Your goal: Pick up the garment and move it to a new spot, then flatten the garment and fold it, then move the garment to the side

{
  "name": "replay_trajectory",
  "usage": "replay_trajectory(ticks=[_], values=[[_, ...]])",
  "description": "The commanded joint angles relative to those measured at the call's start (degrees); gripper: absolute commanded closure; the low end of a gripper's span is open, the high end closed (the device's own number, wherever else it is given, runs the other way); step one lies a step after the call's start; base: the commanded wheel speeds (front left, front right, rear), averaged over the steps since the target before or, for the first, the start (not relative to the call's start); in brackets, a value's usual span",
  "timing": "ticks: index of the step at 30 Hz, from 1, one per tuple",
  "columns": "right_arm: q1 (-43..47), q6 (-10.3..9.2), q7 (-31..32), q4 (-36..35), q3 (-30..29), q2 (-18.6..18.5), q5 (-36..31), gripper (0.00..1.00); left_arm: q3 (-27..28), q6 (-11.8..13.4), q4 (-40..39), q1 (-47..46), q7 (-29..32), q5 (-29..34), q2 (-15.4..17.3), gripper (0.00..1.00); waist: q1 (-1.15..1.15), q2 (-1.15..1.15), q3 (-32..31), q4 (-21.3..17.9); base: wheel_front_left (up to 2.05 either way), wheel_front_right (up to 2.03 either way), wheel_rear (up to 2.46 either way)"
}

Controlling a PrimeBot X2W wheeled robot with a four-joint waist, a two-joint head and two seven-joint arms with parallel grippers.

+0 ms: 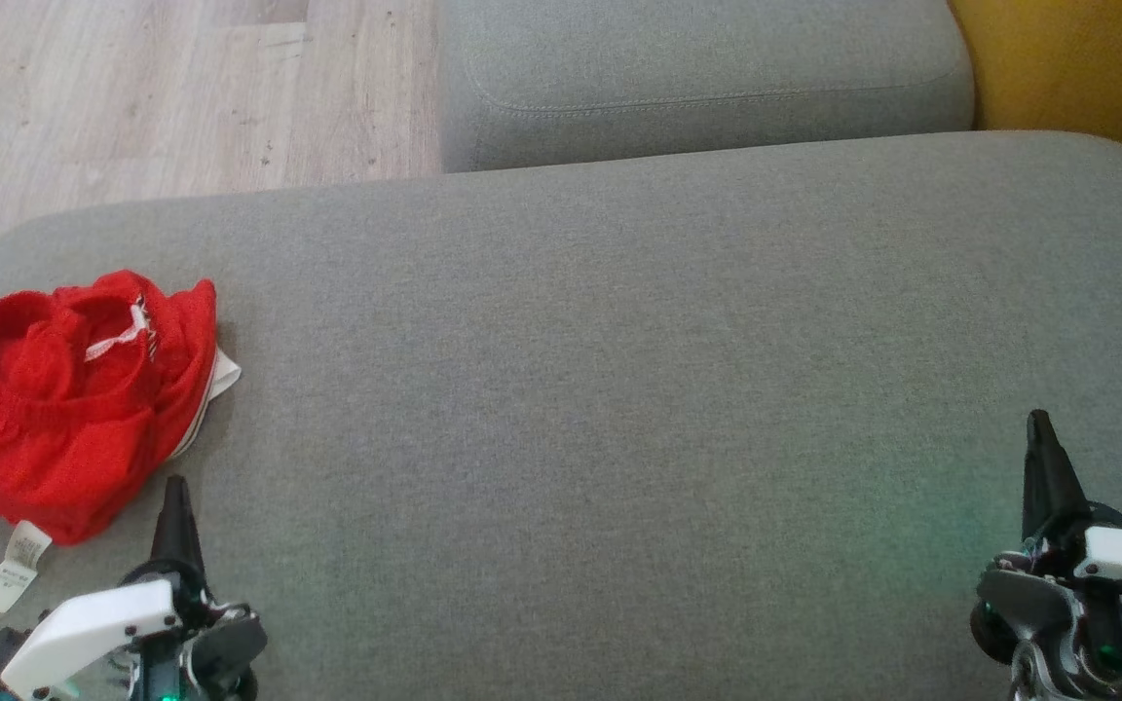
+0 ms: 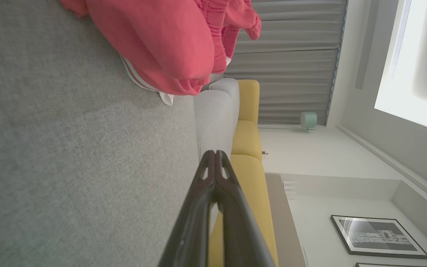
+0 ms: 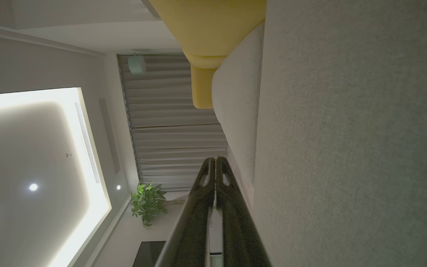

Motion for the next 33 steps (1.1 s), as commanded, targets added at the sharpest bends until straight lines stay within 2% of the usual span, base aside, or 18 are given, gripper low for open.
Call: replay_trajectory(ticks=[1,33], values=[[-3.08,-0.05,0.32,-1.78,1.21,-0.21,-0.14,1.0,2.27,-0.4,-1.63,-2.91,0.4,0.51,0.27,1.0,0.0,0.0,0.0,0.0,0.0,0.0,0.0],[-3.08,-0.05,0.32,-1.78,1.21,-0.21,-0.14,1.0,2.27,-0.4,-1.63,-2.91,0.4,0.51,0.27,1.0,0.0,0.0,0.0,0.0,0.0,0.0,0.0]])
